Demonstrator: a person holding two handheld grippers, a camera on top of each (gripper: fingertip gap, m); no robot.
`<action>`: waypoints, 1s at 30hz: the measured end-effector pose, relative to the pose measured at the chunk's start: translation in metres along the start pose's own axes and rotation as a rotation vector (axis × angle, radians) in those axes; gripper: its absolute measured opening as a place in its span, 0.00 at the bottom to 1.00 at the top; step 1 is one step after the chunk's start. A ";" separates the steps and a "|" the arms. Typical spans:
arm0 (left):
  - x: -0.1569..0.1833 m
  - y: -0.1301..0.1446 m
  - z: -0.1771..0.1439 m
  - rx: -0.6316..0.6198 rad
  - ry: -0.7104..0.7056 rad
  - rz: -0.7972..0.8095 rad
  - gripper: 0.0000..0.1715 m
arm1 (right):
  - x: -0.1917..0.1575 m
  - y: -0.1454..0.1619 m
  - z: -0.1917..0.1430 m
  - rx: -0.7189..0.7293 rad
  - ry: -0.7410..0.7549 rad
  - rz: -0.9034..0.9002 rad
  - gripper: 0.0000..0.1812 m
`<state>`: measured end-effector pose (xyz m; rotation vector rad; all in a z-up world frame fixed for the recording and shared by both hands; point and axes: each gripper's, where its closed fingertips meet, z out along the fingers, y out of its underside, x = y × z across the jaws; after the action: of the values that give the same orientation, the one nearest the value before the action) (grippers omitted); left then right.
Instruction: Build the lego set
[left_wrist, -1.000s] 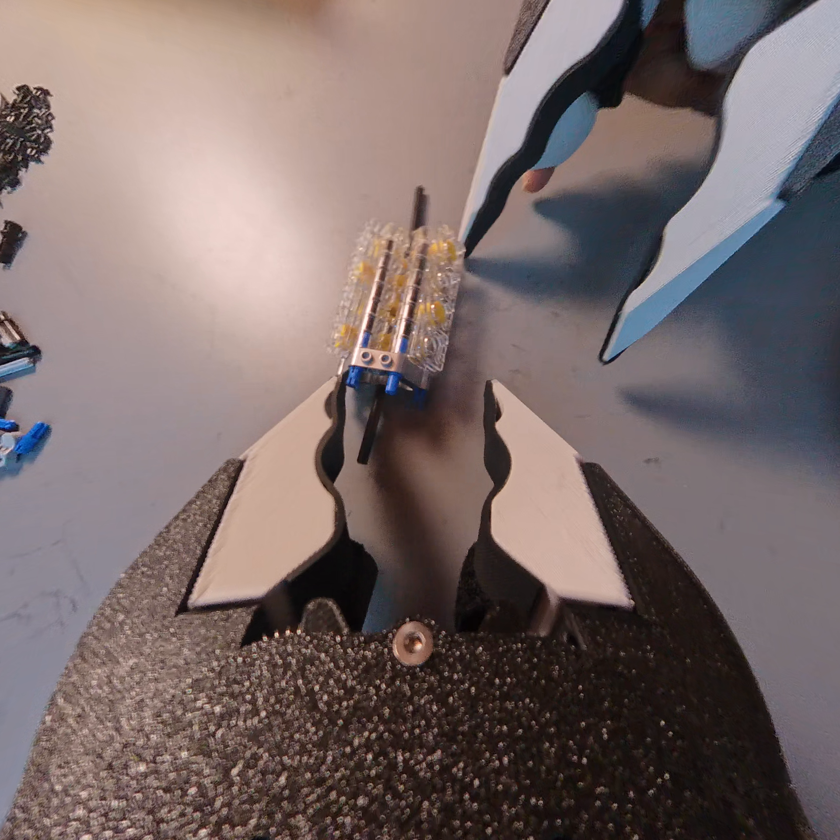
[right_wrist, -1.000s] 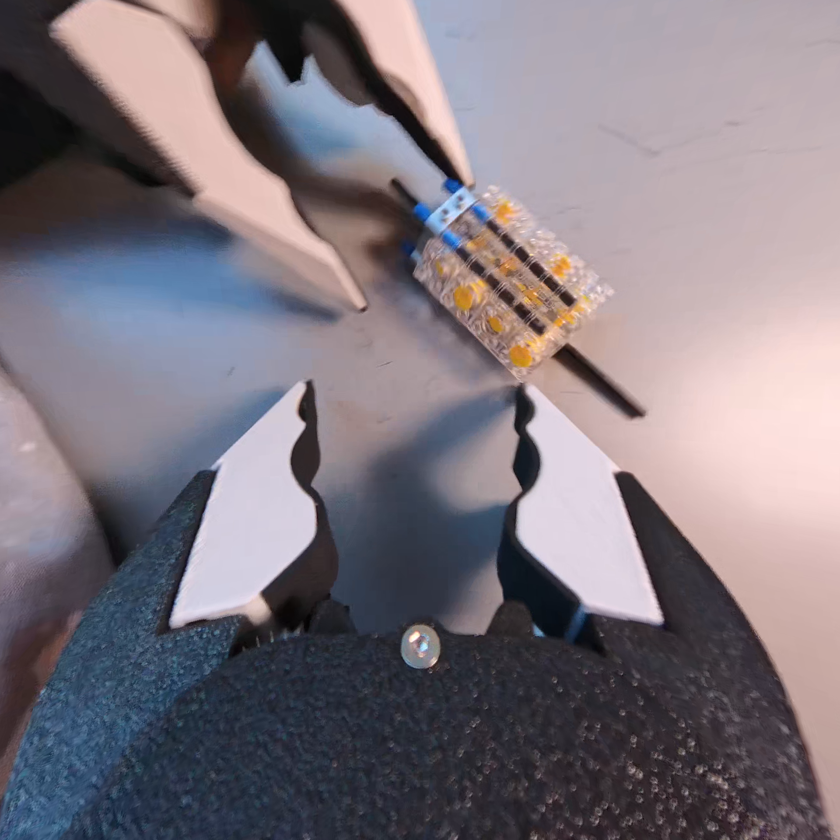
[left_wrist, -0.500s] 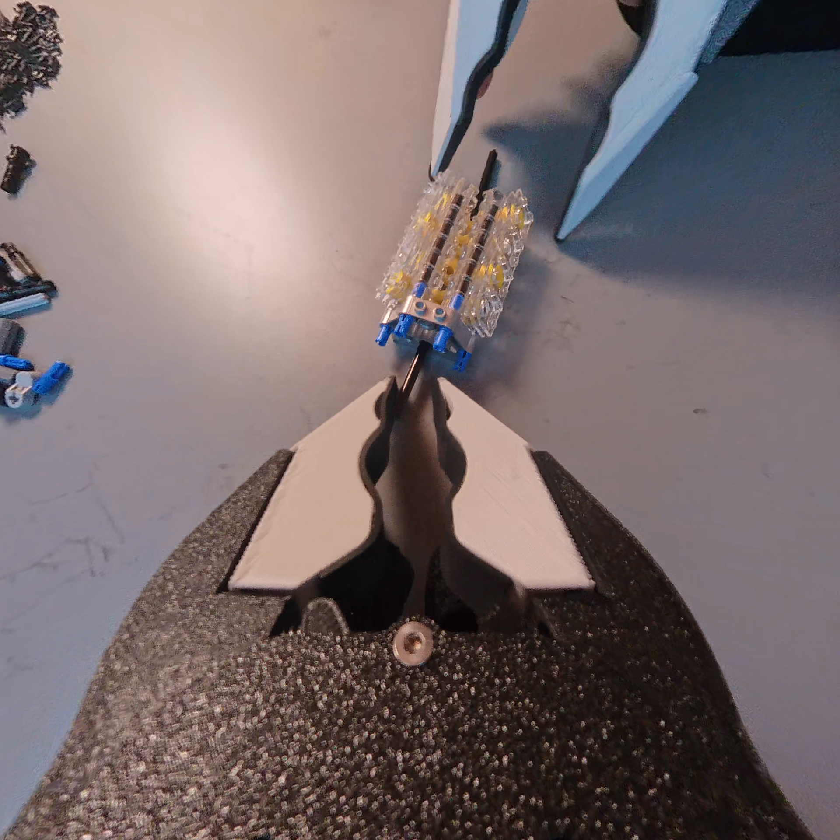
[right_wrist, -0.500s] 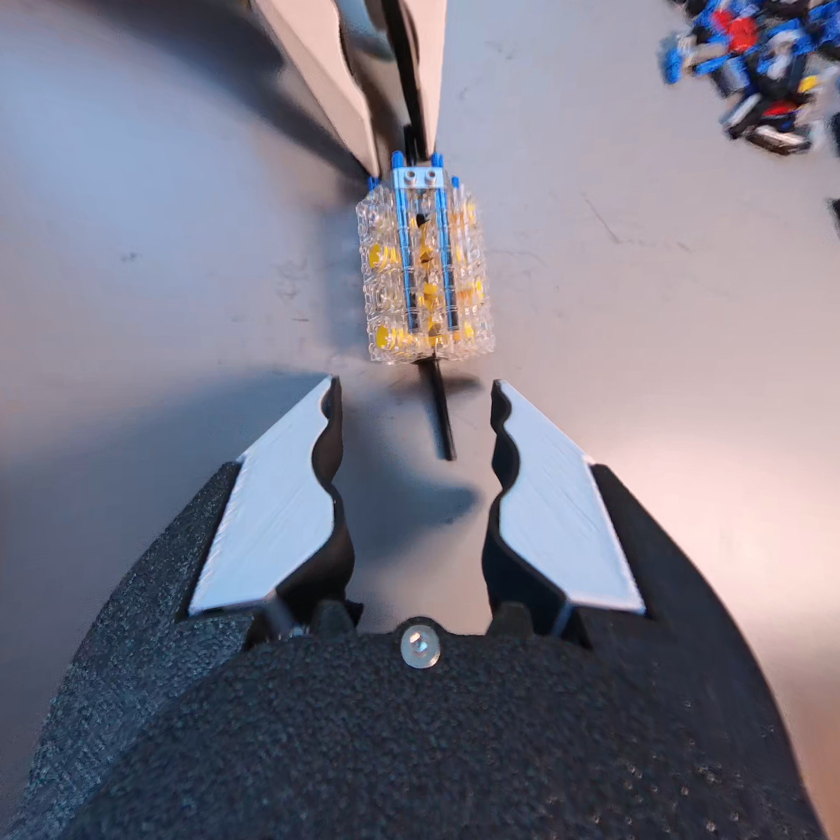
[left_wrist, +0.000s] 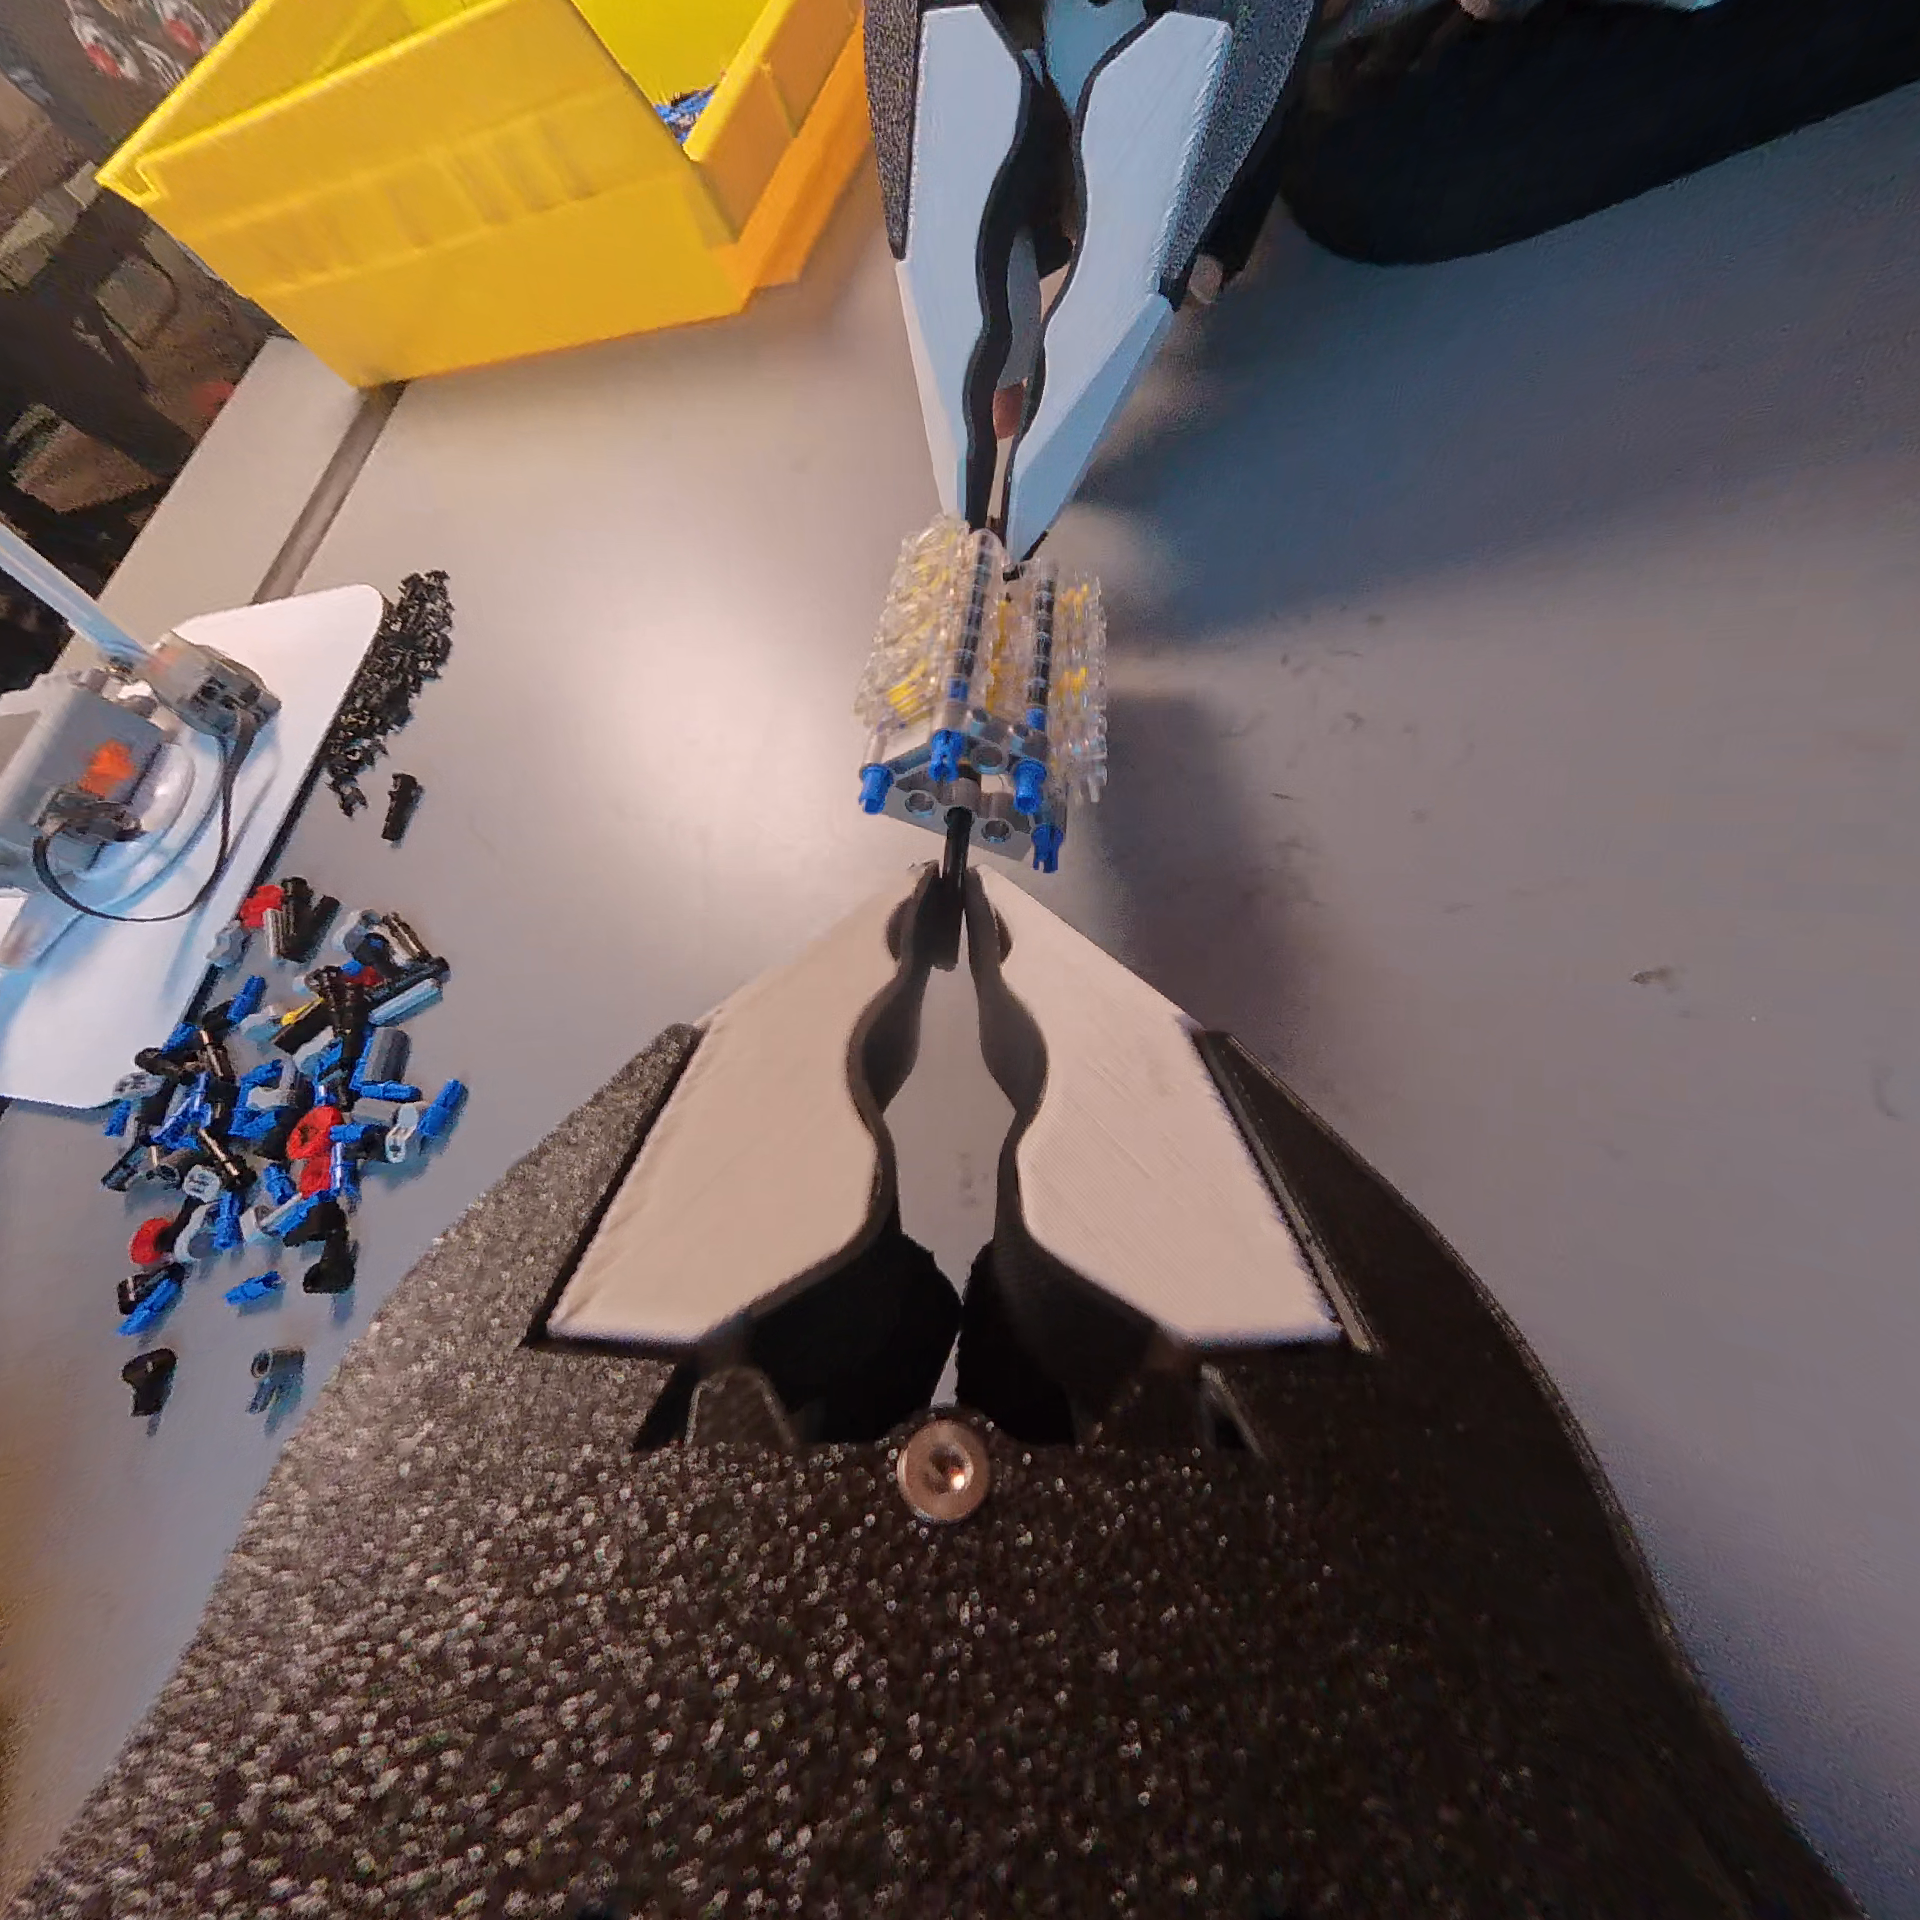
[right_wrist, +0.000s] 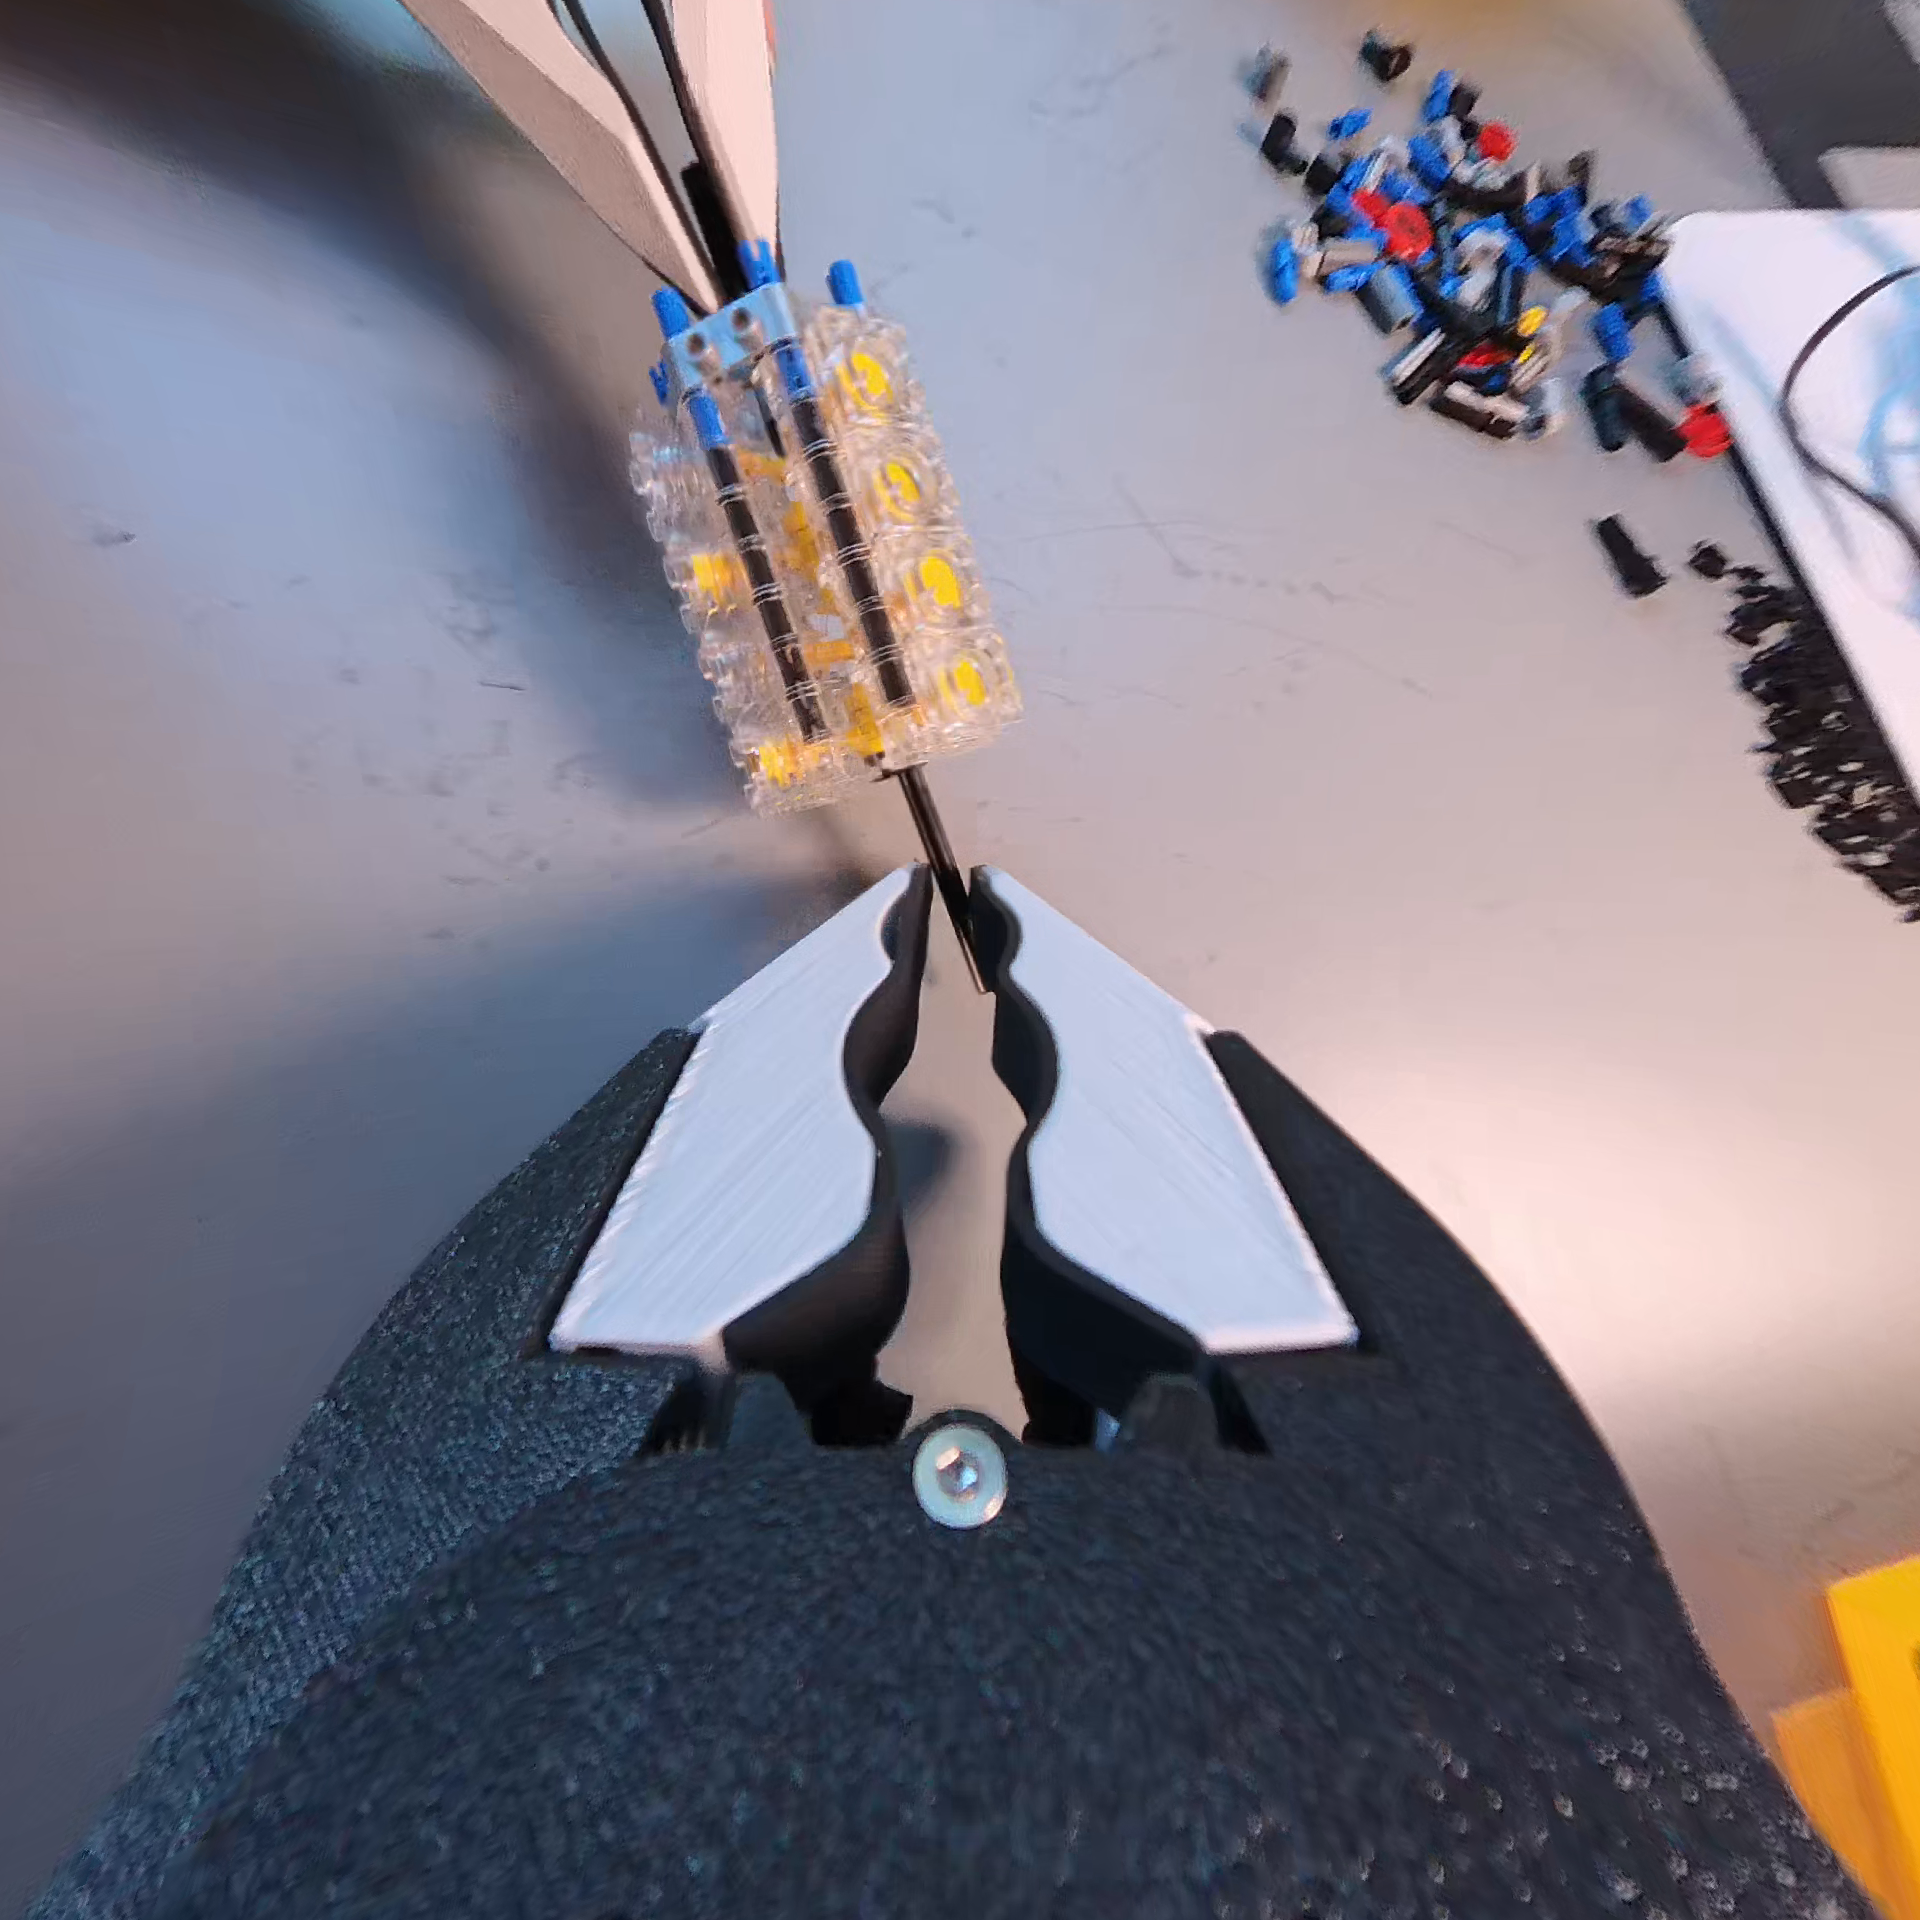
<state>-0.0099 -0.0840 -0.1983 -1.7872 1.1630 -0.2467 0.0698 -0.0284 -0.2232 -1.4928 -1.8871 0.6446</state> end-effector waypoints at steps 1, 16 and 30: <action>-0.001 0.000 -0.001 0.013 -0.010 0.010 0.01 | 0.002 -0.003 -0.003 0.020 0.019 -0.022 0.03; -0.011 0.023 0.008 -0.049 -0.023 -0.049 0.02 | 0.004 -0.007 -0.007 0.083 0.076 -0.079 0.00; -0.016 0.042 0.006 -0.174 -0.061 0.010 0.01 | 0.015 -0.002 0.015 -0.006 0.173 -0.278 0.02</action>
<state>-0.0402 -0.0712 -0.2299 -1.9260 1.1797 -0.0866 0.0556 -0.0139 -0.2294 -1.2161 -1.9145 0.3693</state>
